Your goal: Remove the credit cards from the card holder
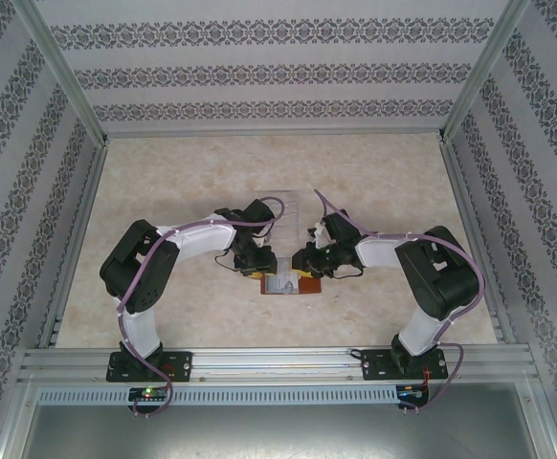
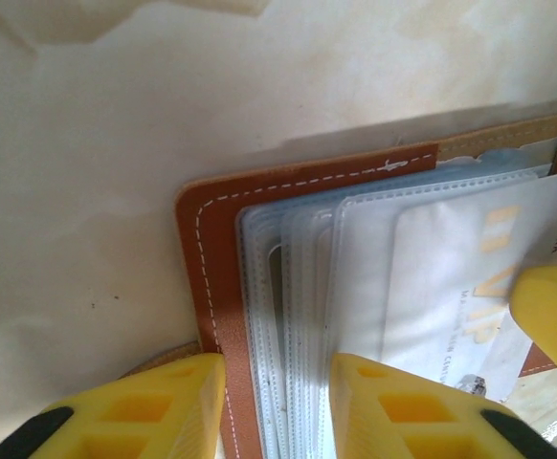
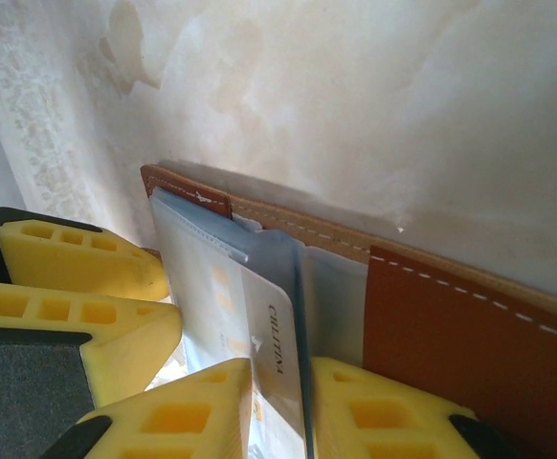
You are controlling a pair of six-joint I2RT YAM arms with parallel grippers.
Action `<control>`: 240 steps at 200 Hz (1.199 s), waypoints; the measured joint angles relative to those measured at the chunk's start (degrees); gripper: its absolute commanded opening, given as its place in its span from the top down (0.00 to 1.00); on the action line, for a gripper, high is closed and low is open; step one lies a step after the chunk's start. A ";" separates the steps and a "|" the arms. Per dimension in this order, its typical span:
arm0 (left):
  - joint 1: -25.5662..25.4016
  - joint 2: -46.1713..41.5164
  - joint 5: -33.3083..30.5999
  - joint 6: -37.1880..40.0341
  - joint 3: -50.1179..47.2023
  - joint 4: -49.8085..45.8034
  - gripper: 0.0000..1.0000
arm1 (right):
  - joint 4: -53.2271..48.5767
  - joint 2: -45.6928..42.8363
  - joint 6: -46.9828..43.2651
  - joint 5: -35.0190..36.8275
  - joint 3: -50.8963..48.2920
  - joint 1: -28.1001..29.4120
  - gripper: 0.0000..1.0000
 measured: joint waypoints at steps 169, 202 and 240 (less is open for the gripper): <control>0.00 0.04 -0.17 0.04 -0.02 -0.07 0.68 | -3.54 -2.69 -3.61 -1.33 -1.22 -4.04 0.86; 0.00 0.04 -0.17 0.04 -0.04 -0.04 0.68 | -6.80 -4.72 -5.20 0.00 -1.25 -4.50 0.86; 0.00 0.04 -0.15 0.04 -0.09 0.00 0.68 | -9.94 -5.90 -6.91 1.66 -1.25 -4.50 0.86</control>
